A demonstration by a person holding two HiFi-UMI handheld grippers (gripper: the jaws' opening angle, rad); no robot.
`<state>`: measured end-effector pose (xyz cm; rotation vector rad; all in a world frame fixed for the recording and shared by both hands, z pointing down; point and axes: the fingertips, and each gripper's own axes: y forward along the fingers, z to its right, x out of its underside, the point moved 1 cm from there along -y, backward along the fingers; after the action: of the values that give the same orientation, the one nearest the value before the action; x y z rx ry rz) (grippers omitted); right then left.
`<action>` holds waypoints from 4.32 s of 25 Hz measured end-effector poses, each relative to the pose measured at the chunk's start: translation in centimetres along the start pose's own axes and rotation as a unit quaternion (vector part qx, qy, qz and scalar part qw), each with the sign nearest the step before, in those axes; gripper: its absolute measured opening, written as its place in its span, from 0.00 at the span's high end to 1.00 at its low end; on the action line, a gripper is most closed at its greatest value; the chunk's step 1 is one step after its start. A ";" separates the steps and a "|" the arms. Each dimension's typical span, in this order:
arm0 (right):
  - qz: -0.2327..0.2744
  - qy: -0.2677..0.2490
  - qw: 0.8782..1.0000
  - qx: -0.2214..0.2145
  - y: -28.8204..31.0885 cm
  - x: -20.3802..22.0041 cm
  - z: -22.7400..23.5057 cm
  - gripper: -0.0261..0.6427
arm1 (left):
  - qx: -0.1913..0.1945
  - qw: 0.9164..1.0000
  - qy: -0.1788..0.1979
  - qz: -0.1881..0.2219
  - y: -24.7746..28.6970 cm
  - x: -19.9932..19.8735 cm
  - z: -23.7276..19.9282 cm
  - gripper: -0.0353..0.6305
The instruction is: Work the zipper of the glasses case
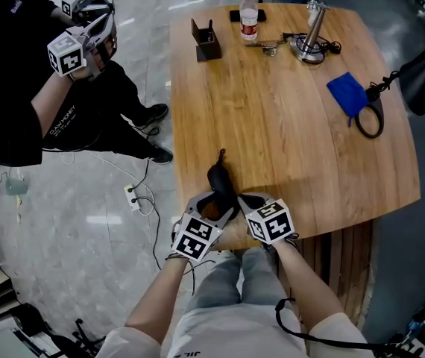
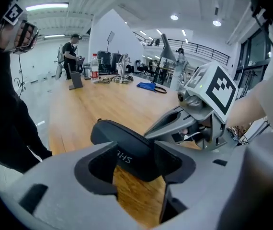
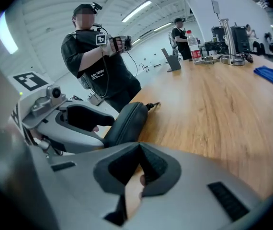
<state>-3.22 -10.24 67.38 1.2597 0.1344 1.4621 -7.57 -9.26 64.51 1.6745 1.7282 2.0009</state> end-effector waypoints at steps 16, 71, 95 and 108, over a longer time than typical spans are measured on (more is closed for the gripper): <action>-0.011 -0.113 0.989 -0.090 3.0 0.8 -7.4 0.96 | -0.032 0.994 -0.100 -0.020 -1.0 1.6 -3.8 0.54; 0.250 -0.089 0.856 -0.443 -27.2 -13.7 -14.1 0.92 | -0.021 0.868 0.414 0.273 -22.2 -13.7 9.8 0.57; 0.252 -0.076 0.829 -0.493 -28.6 -12.2 -13.9 0.95 | -0.001 0.860 0.434 0.267 -22.4 -13.4 11.1 0.57; 0.165 -0.120 0.924 -0.324 -24.9 -10.8 -11.5 0.96 | -0.075 0.878 0.455 0.127 -18.6 -11.5 8.7 0.58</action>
<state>2.06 -3.65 39.19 0.9159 -0.7070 1.4425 -7.52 -2.78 41.91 0.9658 1.4429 3.2950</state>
